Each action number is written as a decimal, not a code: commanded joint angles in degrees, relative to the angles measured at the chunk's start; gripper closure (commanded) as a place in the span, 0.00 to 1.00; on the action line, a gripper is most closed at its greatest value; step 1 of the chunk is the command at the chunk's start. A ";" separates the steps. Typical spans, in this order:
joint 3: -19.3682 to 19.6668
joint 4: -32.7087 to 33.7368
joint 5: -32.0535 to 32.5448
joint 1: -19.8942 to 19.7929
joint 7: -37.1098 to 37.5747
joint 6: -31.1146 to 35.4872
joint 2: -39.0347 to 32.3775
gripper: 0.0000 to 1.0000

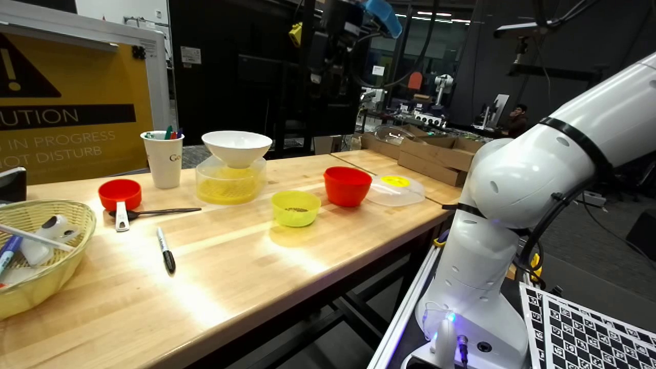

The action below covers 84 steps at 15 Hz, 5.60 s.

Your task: Pour the contents of the orange bowl into the white bowl on the left

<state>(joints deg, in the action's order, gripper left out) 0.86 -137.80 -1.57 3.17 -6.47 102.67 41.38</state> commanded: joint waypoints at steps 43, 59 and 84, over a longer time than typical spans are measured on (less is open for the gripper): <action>3.00 1.16 1.43 -16.90 40.04 -1.80 -20.99 0.00; 5.42 0.96 0.22 -14.96 23.47 2.08 -23.31 0.00; 3.97 -2.68 -2.89 -10.25 20.43 5.60 -24.86 0.00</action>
<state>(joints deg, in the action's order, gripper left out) 5.65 -138.39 -3.57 -7.47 12.99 106.08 15.31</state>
